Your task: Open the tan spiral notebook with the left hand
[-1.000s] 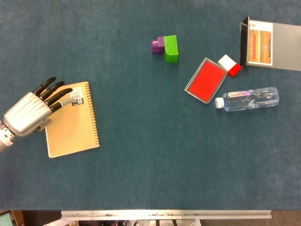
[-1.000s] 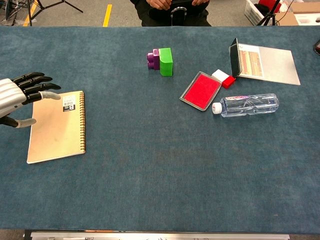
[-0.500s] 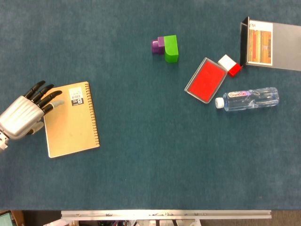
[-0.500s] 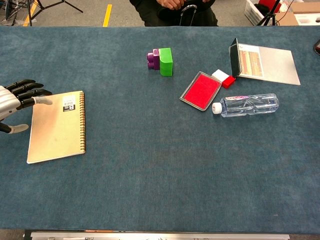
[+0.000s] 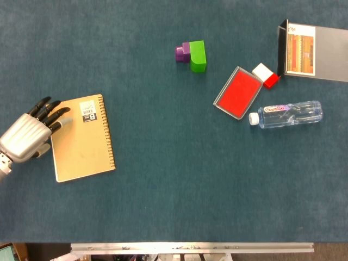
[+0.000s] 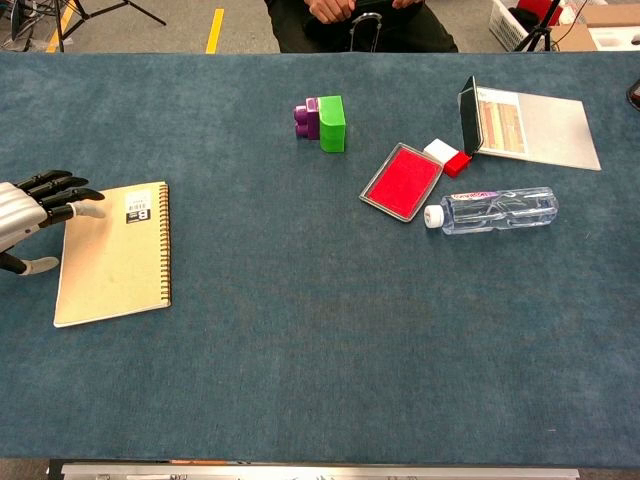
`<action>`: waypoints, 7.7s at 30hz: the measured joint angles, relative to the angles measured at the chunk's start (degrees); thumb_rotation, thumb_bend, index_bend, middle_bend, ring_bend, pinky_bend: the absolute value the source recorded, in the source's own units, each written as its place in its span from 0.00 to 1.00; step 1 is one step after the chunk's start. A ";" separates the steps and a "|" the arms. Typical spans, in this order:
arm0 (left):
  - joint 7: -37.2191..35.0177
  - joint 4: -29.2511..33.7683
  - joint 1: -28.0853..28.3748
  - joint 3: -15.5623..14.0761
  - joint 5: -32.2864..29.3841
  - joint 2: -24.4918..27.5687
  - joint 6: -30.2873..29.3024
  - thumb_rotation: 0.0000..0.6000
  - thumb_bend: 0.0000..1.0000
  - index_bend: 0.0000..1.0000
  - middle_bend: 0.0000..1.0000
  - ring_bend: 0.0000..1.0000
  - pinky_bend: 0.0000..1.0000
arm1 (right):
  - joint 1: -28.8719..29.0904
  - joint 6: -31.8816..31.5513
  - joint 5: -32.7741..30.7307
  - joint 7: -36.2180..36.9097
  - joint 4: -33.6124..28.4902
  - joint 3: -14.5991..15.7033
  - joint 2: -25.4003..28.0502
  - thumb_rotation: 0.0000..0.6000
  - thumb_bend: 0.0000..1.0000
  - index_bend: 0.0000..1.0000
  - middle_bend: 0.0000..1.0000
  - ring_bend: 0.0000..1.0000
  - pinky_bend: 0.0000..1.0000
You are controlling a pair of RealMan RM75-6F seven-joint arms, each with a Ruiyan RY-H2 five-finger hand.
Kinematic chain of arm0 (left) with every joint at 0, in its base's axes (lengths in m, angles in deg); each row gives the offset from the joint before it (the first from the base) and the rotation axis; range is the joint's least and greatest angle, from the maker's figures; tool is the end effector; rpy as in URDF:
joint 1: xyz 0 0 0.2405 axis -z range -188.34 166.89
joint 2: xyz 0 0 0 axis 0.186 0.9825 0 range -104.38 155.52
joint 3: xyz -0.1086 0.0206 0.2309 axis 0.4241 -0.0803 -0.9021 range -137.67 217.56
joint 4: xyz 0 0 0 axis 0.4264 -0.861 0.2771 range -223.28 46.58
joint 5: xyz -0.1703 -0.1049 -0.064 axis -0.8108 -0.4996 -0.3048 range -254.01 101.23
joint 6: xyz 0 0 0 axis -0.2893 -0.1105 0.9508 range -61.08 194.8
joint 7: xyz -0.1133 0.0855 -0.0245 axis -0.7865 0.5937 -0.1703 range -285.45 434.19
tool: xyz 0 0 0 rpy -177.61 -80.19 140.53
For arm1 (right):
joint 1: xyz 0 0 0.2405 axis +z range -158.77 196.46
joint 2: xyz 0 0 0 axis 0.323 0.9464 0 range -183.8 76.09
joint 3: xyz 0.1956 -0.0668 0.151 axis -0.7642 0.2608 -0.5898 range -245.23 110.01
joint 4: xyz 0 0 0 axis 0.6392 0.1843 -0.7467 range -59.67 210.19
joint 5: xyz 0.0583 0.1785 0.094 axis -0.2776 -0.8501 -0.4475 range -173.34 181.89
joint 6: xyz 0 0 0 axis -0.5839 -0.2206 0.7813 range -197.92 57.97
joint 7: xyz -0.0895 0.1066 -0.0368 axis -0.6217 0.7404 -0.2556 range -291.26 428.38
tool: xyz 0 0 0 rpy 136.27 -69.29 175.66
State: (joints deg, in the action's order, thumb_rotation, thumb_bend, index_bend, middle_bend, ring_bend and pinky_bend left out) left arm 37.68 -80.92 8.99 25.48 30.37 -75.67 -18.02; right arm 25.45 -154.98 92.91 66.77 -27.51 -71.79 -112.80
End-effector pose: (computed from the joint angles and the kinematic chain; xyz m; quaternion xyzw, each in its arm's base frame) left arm -0.3778 0.2582 0.0486 -0.8394 -0.2406 -0.3081 0.3776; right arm -0.2665 -0.1909 0.1718 0.6031 -0.3776 0.4320 0.5541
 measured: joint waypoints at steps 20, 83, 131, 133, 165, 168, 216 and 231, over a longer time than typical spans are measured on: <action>-1.18 0.89 1.01 -1.76 0.31 -1.31 -2.34 1.00 0.22 0.17 0.12 0.04 0.00 | -0.32 -0.38 -0.08 -0.92 -0.33 -0.06 -0.13 1.00 0.47 0.35 0.35 0.25 0.37; -7.10 33.48 11.26 3.13 -4.06 1.18 2.26 1.00 0.27 0.23 0.11 0.03 0.00 | -0.65 -1.48 -0.90 4.40 4.68 -1.10 -1.95 1.00 0.47 0.35 0.35 0.25 0.37; 12.80 58.05 20.14 10.95 -9.36 6.00 17.21 1.00 0.45 0.38 0.11 0.02 0.00 | -0.92 -1.82 -1.62 8.18 8.03 -1.54 -2.79 1.00 0.47 0.35 0.35 0.25 0.37; 12.90 58.28 20.29 11.29 -9.60 5.95 17.32 1.00 0.46 0.39 0.11 0.02 0.00 | -0.96 -1.87 -1.64 8.31 8.15 -1.54 -2.83 1.00 0.47 0.35 0.35 0.25 0.37; 18.33 61.65 20.52 13.68 -12.26 3.68 18.09 1.00 0.47 0.72 0.19 0.02 0.00 | -1.12 -1.98 -1.75 10.28 9.60 -1.71 -2.97 1.00 0.47 0.35 0.35 0.25 0.37; 18.13 62.13 19.89 13.12 -11.95 4.44 17.28 1.00 0.47 0.73 0.19 0.02 0.00 | -0.97 -1.79 -1.67 10.27 9.62 -1.71 -3.09 1.00 0.47 0.35 0.35 0.25 0.37; 16.57 65.32 6.67 6.21 -5.97 22.48 4.24 1.00 0.47 0.76 0.22 0.03 0.00 | -0.08 -1.56 -0.49 9.38 8.72 -1.28 -3.70 1.00 0.47 0.35 0.35 0.25 0.37; 25.78 78.30 8.73 3.40 0.26 24.20 9.49 1.00 0.47 0.64 0.17 0.03 0.00 | -1.24 -2.90 -0.59 10.77 9.57 -0.99 -3.41 1.00 0.47 0.35 0.35 0.25 0.37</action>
State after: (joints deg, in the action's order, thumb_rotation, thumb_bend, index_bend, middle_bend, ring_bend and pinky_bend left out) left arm 63.46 -2.62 17.72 28.88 30.63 -51.48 -8.53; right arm 24.21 -157.88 92.33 77.54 -17.94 -72.78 -116.21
